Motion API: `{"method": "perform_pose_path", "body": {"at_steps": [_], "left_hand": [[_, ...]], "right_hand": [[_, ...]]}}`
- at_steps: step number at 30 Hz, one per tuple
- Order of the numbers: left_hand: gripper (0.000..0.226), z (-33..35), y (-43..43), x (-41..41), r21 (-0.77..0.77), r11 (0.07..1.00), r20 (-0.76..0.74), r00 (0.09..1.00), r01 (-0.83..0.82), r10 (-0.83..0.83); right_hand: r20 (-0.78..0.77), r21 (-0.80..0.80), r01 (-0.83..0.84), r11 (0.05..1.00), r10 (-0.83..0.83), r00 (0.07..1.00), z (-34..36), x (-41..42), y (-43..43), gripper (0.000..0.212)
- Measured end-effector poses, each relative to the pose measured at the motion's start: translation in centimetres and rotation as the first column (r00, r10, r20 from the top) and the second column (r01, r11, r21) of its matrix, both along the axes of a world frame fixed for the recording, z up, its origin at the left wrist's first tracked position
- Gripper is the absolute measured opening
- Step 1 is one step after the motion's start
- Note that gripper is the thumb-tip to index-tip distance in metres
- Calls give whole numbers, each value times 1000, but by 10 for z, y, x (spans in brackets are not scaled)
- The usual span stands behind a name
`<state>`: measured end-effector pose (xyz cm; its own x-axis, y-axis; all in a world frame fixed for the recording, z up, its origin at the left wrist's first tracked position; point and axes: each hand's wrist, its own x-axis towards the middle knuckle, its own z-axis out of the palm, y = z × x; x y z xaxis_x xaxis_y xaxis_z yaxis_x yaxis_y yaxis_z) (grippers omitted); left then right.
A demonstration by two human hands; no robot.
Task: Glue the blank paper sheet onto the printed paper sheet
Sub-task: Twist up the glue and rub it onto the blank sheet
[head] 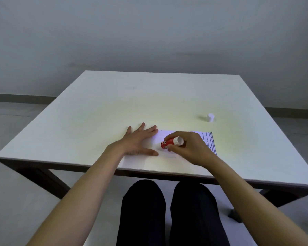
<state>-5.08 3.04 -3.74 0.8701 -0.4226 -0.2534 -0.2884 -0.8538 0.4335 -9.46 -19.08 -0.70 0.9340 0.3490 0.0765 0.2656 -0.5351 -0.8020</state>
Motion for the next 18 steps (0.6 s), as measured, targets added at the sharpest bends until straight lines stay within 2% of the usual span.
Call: {"method": "perform_pose_path", "body": {"at_steps": [3, 5, 10, 12, 15, 18], "left_hand": [[95, 2, 0, 0, 33, 999, 5, 1000, 14, -14], [96, 2, -1, 0, 41, 999, 5, 1000, 17, -17], [97, 0, 0, 1, 40, 999, 9, 1000, 11, -12], [97, -1, 0, 1, 37, 999, 9, 1000, 13, -13], [96, -1, 1, 1, 37, 999, 9, 1000, 15, -16], [96, -1, 0, 0, 51, 999, 12, 1000, 14, -15]], "right_hand": [[-41, 94, 118, 989, -115, 993, 4, 10, -7, 15], [-14, 82, 160, 984, -160, 987, 3, 8, -9, 16], [-83, 54, -19, 998, 23, 996, 1, -5, -14, 11], [-75, 88, 10, 996, -3, 997, 3, -1, -22, 11], [-61, 154, 150, 977, -142, 988, 4, 2, -29, 12], [-51, 99, 116, 988, -111, 992, 5, -3, -30, 12]]}}
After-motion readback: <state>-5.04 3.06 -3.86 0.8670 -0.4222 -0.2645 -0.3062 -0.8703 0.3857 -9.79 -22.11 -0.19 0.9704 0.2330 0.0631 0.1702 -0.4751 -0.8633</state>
